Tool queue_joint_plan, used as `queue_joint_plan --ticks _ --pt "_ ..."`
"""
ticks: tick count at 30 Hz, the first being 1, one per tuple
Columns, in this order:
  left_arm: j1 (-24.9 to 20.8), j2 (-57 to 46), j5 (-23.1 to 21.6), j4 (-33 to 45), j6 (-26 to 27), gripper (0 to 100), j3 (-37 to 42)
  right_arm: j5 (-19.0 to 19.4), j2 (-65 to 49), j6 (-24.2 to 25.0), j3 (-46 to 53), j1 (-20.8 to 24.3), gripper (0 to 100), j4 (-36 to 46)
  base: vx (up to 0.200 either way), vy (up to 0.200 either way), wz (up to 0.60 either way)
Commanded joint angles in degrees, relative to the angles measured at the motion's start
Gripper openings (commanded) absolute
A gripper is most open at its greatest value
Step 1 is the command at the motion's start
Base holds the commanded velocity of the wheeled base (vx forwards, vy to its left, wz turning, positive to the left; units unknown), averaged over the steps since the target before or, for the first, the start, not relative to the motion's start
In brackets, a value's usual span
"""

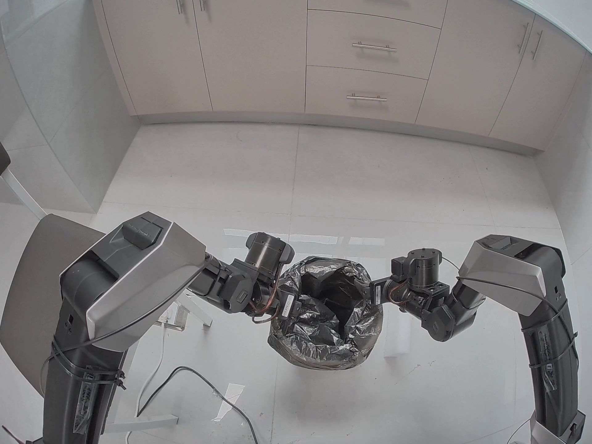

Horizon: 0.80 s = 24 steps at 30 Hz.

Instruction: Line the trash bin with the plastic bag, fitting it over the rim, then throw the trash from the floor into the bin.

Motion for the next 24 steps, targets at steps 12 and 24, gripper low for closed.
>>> queue_joint_plan --ticks 12,24 --pt "1.6 3.3 4.4 -6.2 0.9 100 -8.5 0.0 -0.7 0.1 0.1 0.3 100 -0.9 0.000 0.000 0.00" --pt "1.9 7.2 5.1 -6.4 3.4 100 -10.1 0.0 -0.4 0.1 -0.2 0.3 100 -0.9 0.000 0.000 0.00"
